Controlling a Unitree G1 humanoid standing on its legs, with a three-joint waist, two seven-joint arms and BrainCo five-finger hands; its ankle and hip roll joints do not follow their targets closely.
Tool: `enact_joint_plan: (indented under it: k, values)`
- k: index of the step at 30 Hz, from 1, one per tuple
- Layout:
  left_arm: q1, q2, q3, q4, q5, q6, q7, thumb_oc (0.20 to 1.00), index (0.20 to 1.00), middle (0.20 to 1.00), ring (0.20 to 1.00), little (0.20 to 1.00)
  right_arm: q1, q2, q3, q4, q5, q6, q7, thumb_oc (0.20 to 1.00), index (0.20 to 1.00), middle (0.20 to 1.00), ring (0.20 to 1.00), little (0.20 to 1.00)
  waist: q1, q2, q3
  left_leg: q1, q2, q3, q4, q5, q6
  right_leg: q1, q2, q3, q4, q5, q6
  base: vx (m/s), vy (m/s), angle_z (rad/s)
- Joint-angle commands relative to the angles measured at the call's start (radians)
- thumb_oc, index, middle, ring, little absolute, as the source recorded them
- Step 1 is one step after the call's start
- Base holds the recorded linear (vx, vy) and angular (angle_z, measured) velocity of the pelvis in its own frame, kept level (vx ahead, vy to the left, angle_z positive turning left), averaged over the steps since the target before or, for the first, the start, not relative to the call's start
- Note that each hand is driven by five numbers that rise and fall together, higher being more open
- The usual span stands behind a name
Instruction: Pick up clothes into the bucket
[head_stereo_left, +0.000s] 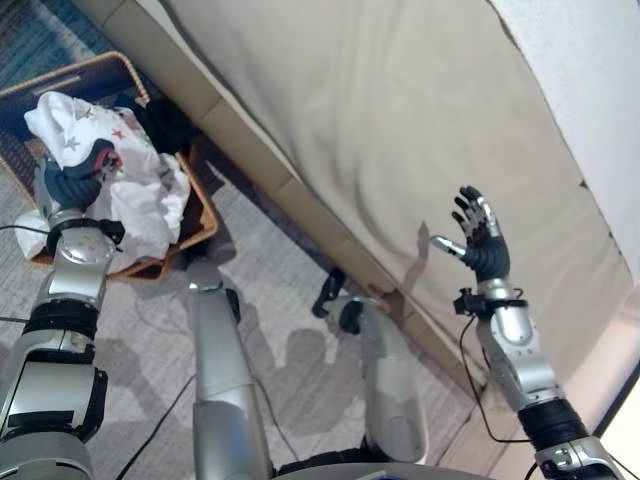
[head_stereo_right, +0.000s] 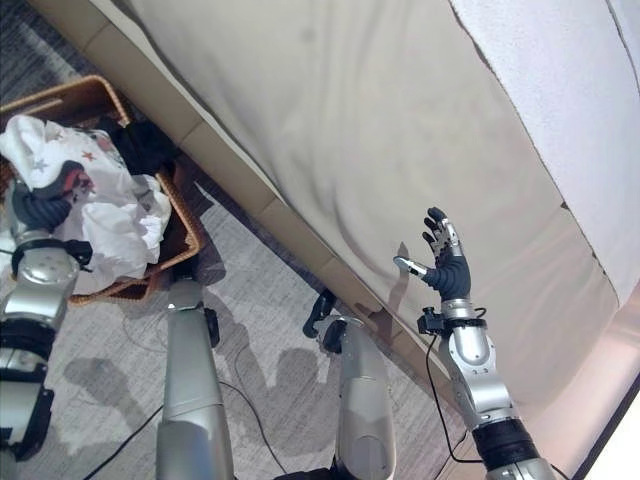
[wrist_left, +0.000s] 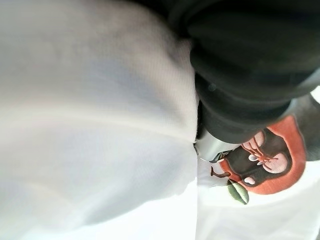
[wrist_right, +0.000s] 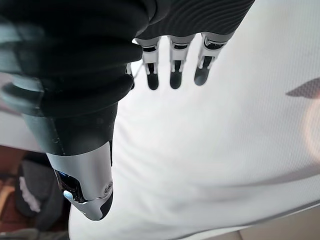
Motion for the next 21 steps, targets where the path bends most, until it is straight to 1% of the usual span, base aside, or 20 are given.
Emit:
enact_joint_plan:
  k: [1,3,4,5,8,10,12,15,16,17,19,21]
  values:
    - [-0.054,0.057,0.016,-0.038,0.016,-0.026,-0.003,0.200,0.200,0.200,0.200,0.200,-0.020,-0.015,-0.058,-0.064,0.032,-0.047,0.004,1.000,1.000,1.000,1.000,1.000,0.045,-0.063,0.032,0.024,-0.013,0.004,0.171,-0.218,0.060,-0.009,-0.027,0.049,-0.090,0.160,0.044,0.00,0.000,0.00]
    - [-0.051,0.056,0.018,-0.041,0.013,-0.025,-0.009,0.200,0.200,0.200,0.200,0.200,-0.020,-0.014,-0.059,-0.062,0.033,-0.045,0.005,1.000,1.000,1.000,1.000,1.000,0.046,-0.061,0.032,0.027,-0.013,0.004,0.167,-0.217,0.060,-0.006,-0.027,0.048,-0.092,0.160,0.045,0.00,0.000,0.00]
    - [-0.055,0.055,0.021,-0.021,0.008,-0.019,-0.013,0.526,0.526,0.526,0.526,0.526,-0.022,-0.011,-0.058,-0.062,0.032,-0.043,0.005,1.000,1.000,1.000,1.000,1.000,0.045,-0.061,0.032,0.030,-0.012,0.005,0.165,-0.217,0.060,-0.003,-0.027,0.047,-0.091,0.160,0.045,0.00,0.000,0.00]
    - [-0.059,0.054,0.022,-0.013,0.006,-0.012,-0.011,1.000,1.000,1.000,1.000,1.000,-0.022,-0.009,-0.057,-0.062,0.030,-0.042,0.006,1.000,1.000,1.000,1.000,1.000,0.046,-0.062,0.032,0.031,-0.012,0.005,0.165,-0.217,0.061,-0.002,-0.026,0.049,-0.091,0.160,0.045,0.00,0.000,0.00]
    - [-0.071,0.043,0.036,0.028,-0.025,0.004,-0.012,1.000,1.000,1.000,1.000,1.000,-0.021,-0.003,-0.051,-0.058,0.033,-0.036,0.005,1.000,1.000,1.000,1.000,1.000,0.046,-0.064,0.032,0.038,-0.011,0.005,0.163,-0.217,0.061,0.006,-0.024,0.048,-0.094,0.163,0.048,0.00,0.000,0.00]
    - [-0.073,0.044,0.037,0.033,-0.023,0.006,-0.009,1.000,1.000,1.000,1.000,1.000,-0.022,-0.003,-0.049,-0.056,0.031,-0.036,0.004,1.000,1.000,1.000,1.000,1.000,0.046,-0.064,0.032,0.043,-0.010,0.005,0.159,-0.216,0.061,0.010,-0.023,0.046,-0.096,0.163,0.048,0.00,0.000,0.00]
    - [-0.070,0.029,0.058,0.055,-0.049,0.005,-0.002,1.000,1.000,1.000,1.000,1.000,-0.022,0.000,-0.049,-0.059,0.029,-0.034,0.001,1.000,1.000,1.000,1.000,1.000,0.049,-0.065,0.032,0.059,-0.006,0.009,0.149,-0.215,0.060,0.023,-0.020,0.046,-0.104,0.166,0.048,0.00,0.000,0.00]
    - [-0.042,-0.015,0.110,-0.004,-0.135,-0.034,0.024,1.000,1.000,1.000,1.000,1.000,-0.014,0.008,-0.057,-0.051,0.029,-0.031,-0.012,1.000,1.000,1.000,1.000,1.000,0.057,-0.063,0.032,0.096,-0.003,0.015,0.130,-0.214,0.058,0.055,-0.020,0.047,-0.123,0.176,0.052,0.00,0.000,0.00]
    - [-0.037,-0.017,0.112,-0.008,-0.136,-0.034,0.025,1.000,1.000,1.000,1.000,1.000,-0.013,0.007,-0.056,-0.051,0.029,-0.031,-0.012,1.000,1.000,1.000,1.000,1.000,0.056,-0.062,0.032,0.099,-0.003,0.016,0.128,-0.213,0.058,0.057,-0.019,0.047,-0.125,0.177,0.052,0.00,0.000,0.00]
    - [0.000,-0.041,0.138,-0.072,-0.164,-0.058,0.045,1.000,1.000,1.000,1.000,1.000,-0.009,0.010,-0.066,-0.045,0.028,-0.030,-0.018,1.000,1.000,1.000,1.000,1.000,0.061,-0.059,0.032,0.118,-0.003,0.023,0.114,-0.210,0.057,0.074,-0.020,0.048,-0.136,0.186,0.054,0.00,0.000,0.00]
    - [0.039,-0.065,0.157,-0.153,-0.173,-0.087,0.058,1.000,1.000,1.000,1.000,1.000,-0.007,0.015,-0.082,-0.040,0.025,-0.027,-0.026,1.000,1.000,1.000,1.000,1.000,0.068,-0.053,0.032,0.138,-0.004,0.029,0.098,-0.206,0.057,0.091,-0.021,0.047,-0.150,0.192,0.056,0.00,0.000,0.00]
    - [0.065,-0.079,0.167,-0.186,-0.174,-0.096,0.060,1.000,1.000,1.000,1.000,1.000,-0.004,0.018,-0.088,-0.036,0.025,-0.025,-0.028,1.000,1.000,1.000,1.000,1.000,0.071,-0.050,0.032,0.157,-0.004,0.033,0.083,-0.202,0.057,0.105,-0.021,0.048,-0.159,0.196,0.057,0.00,0.000,0.00]
